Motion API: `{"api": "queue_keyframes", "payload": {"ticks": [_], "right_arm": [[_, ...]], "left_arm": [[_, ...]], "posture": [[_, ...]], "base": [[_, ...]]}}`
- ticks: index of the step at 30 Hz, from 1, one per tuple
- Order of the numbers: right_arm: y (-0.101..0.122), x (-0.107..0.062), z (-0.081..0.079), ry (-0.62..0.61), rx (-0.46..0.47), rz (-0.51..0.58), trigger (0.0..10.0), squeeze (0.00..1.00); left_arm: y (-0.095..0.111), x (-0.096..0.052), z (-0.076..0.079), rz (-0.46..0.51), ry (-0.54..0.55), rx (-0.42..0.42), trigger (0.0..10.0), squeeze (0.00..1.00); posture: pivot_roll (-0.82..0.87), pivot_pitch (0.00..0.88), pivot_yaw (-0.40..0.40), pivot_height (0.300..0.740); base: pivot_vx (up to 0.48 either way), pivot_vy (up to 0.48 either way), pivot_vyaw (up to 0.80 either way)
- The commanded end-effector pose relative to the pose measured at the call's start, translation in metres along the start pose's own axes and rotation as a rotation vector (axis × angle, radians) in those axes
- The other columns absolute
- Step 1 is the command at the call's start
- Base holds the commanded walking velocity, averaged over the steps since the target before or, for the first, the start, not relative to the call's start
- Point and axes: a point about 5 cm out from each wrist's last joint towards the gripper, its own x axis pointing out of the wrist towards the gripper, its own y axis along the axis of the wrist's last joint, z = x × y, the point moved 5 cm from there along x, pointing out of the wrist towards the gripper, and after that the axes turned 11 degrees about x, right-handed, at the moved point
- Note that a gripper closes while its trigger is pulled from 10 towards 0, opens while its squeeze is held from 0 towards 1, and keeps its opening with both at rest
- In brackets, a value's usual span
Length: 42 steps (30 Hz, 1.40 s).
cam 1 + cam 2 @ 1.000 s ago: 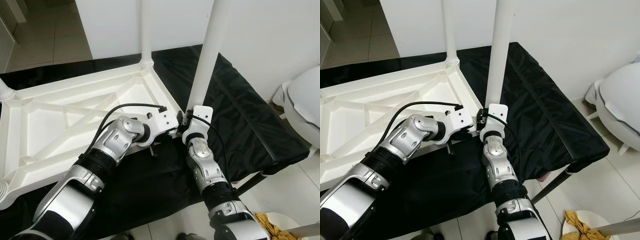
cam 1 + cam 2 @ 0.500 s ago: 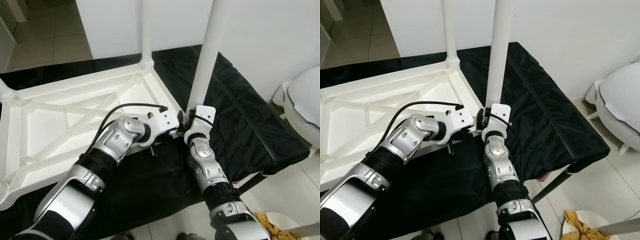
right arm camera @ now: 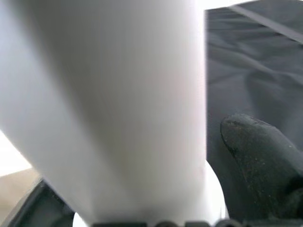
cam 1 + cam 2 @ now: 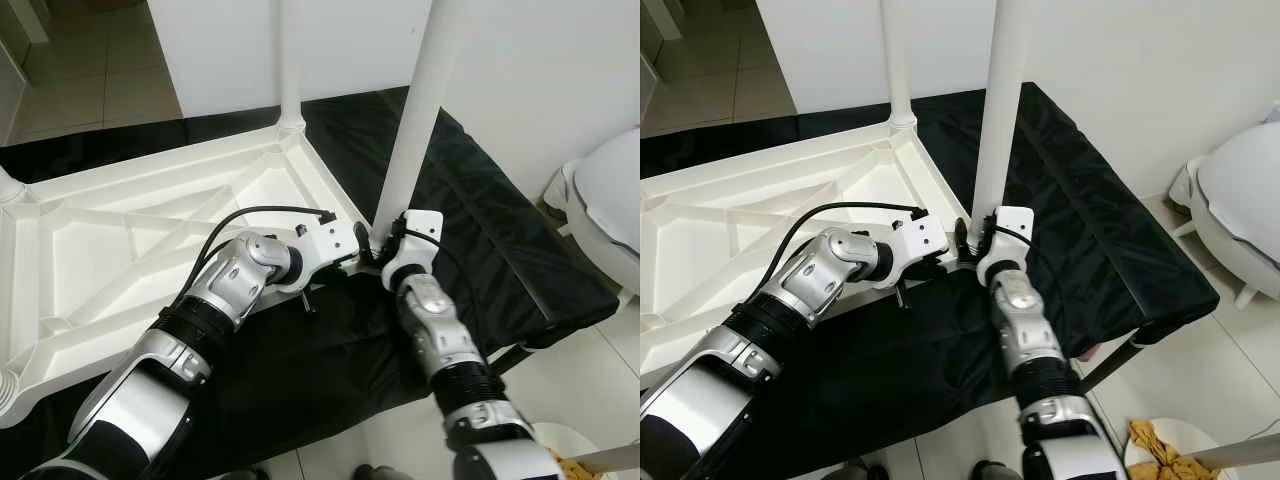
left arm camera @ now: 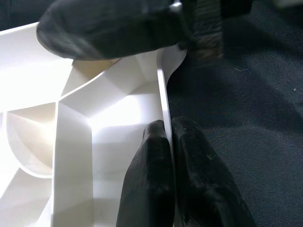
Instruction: Building children table
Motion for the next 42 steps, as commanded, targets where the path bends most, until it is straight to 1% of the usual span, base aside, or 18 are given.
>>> {"api": "queue_keyframes", "payload": {"ticks": [1, 2, 3, 5, 7, 8, 9, 11, 12, 15, 19, 20, 24, 27, 32, 37, 41, 42], "right_arm": [[0.014, -0.004, 0.030, -0.048, -0.034, 0.034, 10.0, 0.00], [0.010, -0.006, 0.037, 0.004, -0.063, -0.001, 10.0, 0.00], [0.009, -0.006, 0.040, 0.018, -0.064, -0.012, 10.0, 0.00], [0.008, -0.007, 0.041, 0.024, -0.061, -0.018, 10.0, 0.00], [0.005, -0.009, 0.043, 0.069, -0.128, -0.043, 10.0, 0.00], [0.003, -0.010, 0.043, 0.090, -0.146, -0.050, 10.0, 0.00], [0.001, -0.012, 0.042, 0.140, -0.157, -0.067, 10.0, 0.00], [-0.003, -0.017, 0.041, 0.212, -0.144, -0.101, 10.0, 0.00], [-0.005, -0.018, 0.043, 0.233, -0.154, -0.119, 10.0, 0.00], [-0.006, -0.019, 0.045, 0.245, -0.177, -0.138, 10.0, 0.00], [-0.006, -0.018, 0.045, 0.272, -0.140, -0.153, 10.0, 0.00], [-0.008, -0.018, 0.046, 0.271, -0.109, -0.167, 0.0, 0.00], [-0.010, -0.019, 0.046, 0.279, -0.104, -0.167, 0.0, 0.00], [-0.013, -0.020, 0.048, 0.276, -0.070, -0.174, 0.0, 0.00], [-0.015, -0.021, 0.050, 0.270, -0.063, -0.176, 0.0, 0.00], [-0.015, -0.018, 0.058, 0.181, -0.035, -0.163, 0.0, 0.00], [-0.016, -0.014, 0.064, 0.055, -0.020, -0.129, 0.0, 0.00], [-0.016, -0.014, 0.064, 0.055, -0.020, -0.129, 0.0, 0.00]], "left_arm": [[-0.004, -0.003, 0.005, -0.015, -0.042, 0.032, 10.0, 0.00], [-0.004, -0.003, 0.004, -0.015, -0.040, 0.033, 10.0, 0.00], [-0.004, -0.003, 0.004, -0.015, -0.040, 0.033, 10.0, 0.00], [-0.004, -0.003, 0.004, -0.015, -0.039, 0.033, 10.0, 0.00], [-0.004, -0.004, 0.004, -0.016, -0.038, 0.033, 10.0, 0.00], [-0.004, -0.004, 0.004, -0.016, -0.038, 0.033, 10.0, 0.00], [-0.004, -0.004, 0.004, -0.016, -0.038, 0.034, 10.0, 0.00], [-0.004, -0.004, 0.003, -0.016, -0.038, 0.034, 10.0, 0.00], [-0.004, -0.004, 0.003, -0.016, -0.038, 0.034, 10.0, 0.00], [-0.004, -0.005, 0.003, -0.017, -0.037, 0.035, 10.0, 0.00], [-0.004, -0.005, 0.002, -0.018, -0.036, 0.035, 10.0, 0.00], [-0.004, -0.005, 0.002, -0.018, -0.036, 0.035, 10.0, 0.00], [-0.004, -0.005, 0.003, -0.017, -0.037, 0.035, 10.0, 0.00], [-0.004, -0.005, 0.002, -0.017, -0.037, 0.035, 10.0, 0.00], [-0.004, -0.005, 0.002, -0.018, -0.038, 0.036, 10.0, 0.00], [-0.004, -0.005, 0.002, -0.018, -0.037, 0.037, 10.0, 0.00], [-0.004, -0.005, 0.002, -0.018, -0.035, 0.035, 10.0, 0.00], [-0.004, -0.005, 0.002, -0.018, -0.035, 0.035, 10.0, 0.00]], "posture": [[-0.06, 0.073, 0.043, 0.740], [-0.06, 0.072, 0.040, 0.740], [-0.06, 0.071, 0.040, 0.740], [-0.06, 0.071, 0.040, 0.740], [-0.06, 0.070, 0.041, 0.740], [-0.06, 0.070, 0.041, 0.740], [-0.06, 0.069, 0.042, 0.740], [-0.06, 0.068, 0.042, 0.740], [-0.06, 0.068, 0.042, 0.740], [-0.06, 0.068, 0.045, 0.740], [-0.05, 0.067, 0.044, 0.740], [-0.06, 0.068, 0.046, 0.740], [-0.05, 0.069, 0.045, 0.740], [-0.06, 0.072, 0.048, 0.740], [-0.06, 0.072, 0.048, 0.740], [-0.06, 0.072, 0.047, 0.740], [-0.06, 0.073, 0.042, 0.740], [-0.06, 0.073, 0.042, 0.740]], "base": [[0.000, 0.000, 0.00], [0.000, 0.000, 0.00], [0.000, 0.000, 0.00], [0.000, 0.000, 0.00], [0.000, 0.000, 0.00], [0.000, 0.000, 0.00], [0.000, 0.000, 0.00], [0.000, 0.000, 0.00], [0.000, 0.000, 0.00], [0.000, 0.000, 0.00], [0.000, 0.000, 0.00], [0.000, 0.000, 0.00], [0.000, 0.000, 0.00], [0.000, 0.000, 0.00], [0.000, 0.000, 0.00], [0.000, 0.000, 0.00], [0.000, 0.000, 0.00], [0.000, 0.000, 0.00]]}}
